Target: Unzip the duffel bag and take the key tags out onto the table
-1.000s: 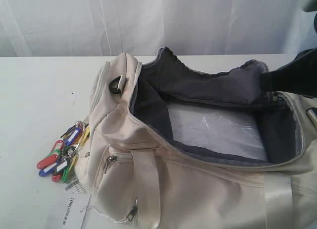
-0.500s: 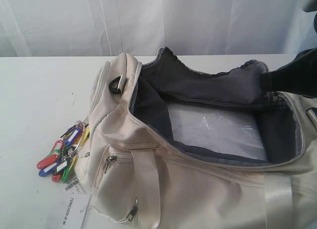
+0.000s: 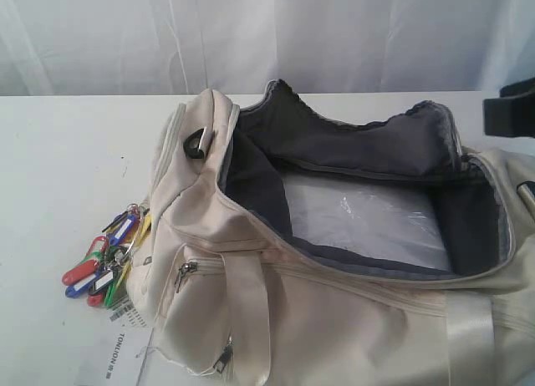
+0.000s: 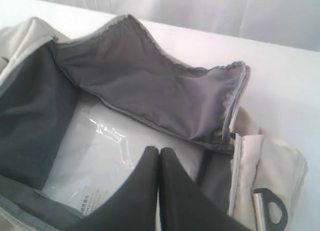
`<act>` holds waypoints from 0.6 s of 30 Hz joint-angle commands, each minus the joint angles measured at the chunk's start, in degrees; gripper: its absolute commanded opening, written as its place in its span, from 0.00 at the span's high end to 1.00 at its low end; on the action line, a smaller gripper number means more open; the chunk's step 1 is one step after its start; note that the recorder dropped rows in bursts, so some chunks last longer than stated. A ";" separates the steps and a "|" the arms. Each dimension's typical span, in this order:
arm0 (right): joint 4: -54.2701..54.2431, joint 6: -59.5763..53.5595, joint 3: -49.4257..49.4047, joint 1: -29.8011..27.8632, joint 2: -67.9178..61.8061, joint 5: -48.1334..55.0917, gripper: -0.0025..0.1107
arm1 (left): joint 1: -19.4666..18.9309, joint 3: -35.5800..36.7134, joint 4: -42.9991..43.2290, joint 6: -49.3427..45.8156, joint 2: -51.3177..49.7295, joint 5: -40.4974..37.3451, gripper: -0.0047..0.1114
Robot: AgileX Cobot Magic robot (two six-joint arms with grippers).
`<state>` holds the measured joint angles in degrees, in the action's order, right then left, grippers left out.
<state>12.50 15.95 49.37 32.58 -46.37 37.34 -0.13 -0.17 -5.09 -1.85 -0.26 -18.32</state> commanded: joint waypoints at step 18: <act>0.20 -0.60 0.22 -1.23 34.47 -0.14 0.98 | 0.33 0.17 -0.60 0.33 0.26 -1.29 0.96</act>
<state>12.50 15.95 49.49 31.60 -14.31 37.34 -0.13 -0.17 -5.09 -1.85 -0.26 -18.32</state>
